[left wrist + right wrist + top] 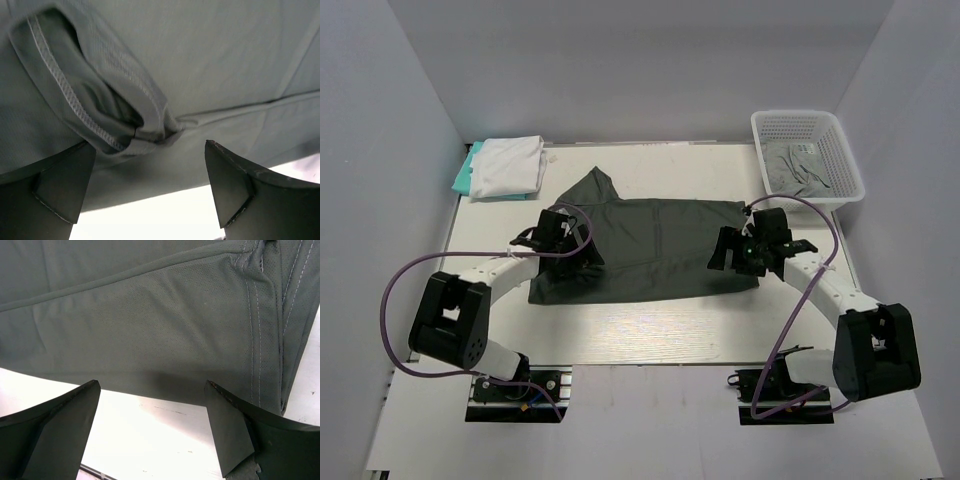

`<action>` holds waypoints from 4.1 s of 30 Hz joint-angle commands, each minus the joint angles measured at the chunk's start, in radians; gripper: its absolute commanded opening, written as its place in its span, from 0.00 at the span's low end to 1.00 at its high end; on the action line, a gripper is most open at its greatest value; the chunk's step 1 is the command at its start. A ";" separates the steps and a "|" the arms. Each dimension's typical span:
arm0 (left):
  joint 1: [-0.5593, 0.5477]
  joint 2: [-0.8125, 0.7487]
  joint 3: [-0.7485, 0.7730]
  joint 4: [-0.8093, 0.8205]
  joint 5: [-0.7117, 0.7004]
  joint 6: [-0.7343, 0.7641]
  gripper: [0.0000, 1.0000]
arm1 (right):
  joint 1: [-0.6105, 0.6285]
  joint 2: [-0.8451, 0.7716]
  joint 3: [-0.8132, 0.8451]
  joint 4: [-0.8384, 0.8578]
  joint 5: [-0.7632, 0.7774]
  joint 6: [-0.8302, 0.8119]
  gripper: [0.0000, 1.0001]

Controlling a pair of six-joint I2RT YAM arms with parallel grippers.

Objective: Fold and stack the t-shirts
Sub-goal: Fold the flattened tshirt in 1/3 of the way, then grap the side of the flattened tshirt furthest away from the robot with both arms

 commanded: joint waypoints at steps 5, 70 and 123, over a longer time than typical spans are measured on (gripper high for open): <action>-0.003 0.015 0.077 0.062 -0.047 -0.015 1.00 | -0.004 0.030 0.049 0.010 -0.003 -0.022 0.90; -0.077 0.191 0.182 0.139 0.054 0.080 1.00 | 0.001 0.052 0.104 0.065 0.023 -0.019 0.90; 0.063 1.077 1.474 0.021 -0.299 0.462 0.90 | -0.004 0.457 0.565 0.009 0.248 -0.024 0.90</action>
